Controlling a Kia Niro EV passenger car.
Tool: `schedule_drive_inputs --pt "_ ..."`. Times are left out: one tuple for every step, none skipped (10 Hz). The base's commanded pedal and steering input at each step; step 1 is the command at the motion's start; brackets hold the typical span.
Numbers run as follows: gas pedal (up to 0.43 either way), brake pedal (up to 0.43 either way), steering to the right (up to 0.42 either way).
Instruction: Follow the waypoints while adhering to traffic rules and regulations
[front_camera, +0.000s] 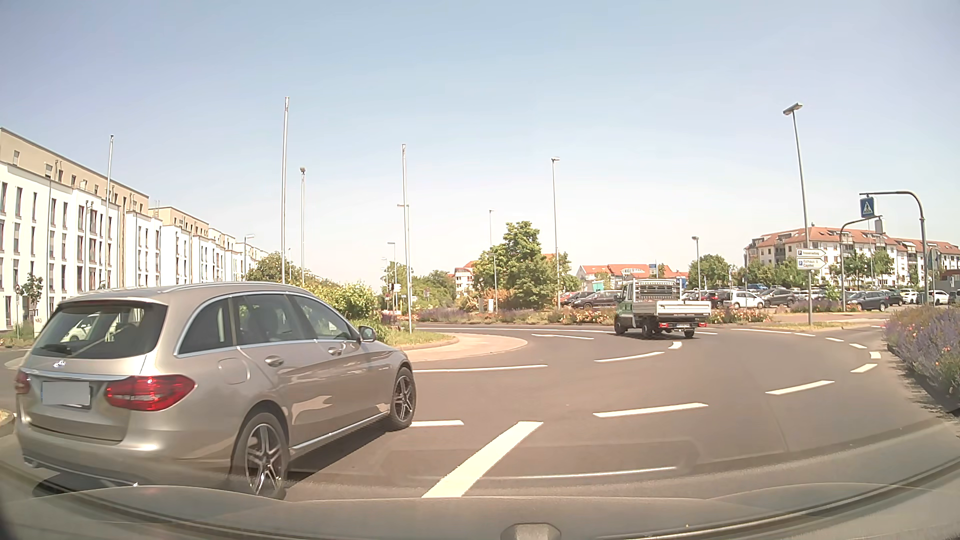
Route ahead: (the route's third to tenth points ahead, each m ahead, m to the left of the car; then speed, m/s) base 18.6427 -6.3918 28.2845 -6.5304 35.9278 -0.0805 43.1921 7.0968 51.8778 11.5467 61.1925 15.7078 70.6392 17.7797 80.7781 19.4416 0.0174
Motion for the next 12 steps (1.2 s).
schedule_drive_inputs --pt "0.0 0.0 0.102" --pt "0.0 0.0 0.102" --pt "0.0 0.0 0.108" --pt "0.0 0.0 0.123" --pt "0.0 0.0 0.135" --pt "0.0 0.0 0.155" --pt "0.0 0.0 0.182" --pt "0.0 0.0 0.233" --pt "0.0 0.0 0.293" --pt "0.0 0.0 0.332" --pt "0.0 0.0 0.349" --pt "0.0 0.0 0.372"
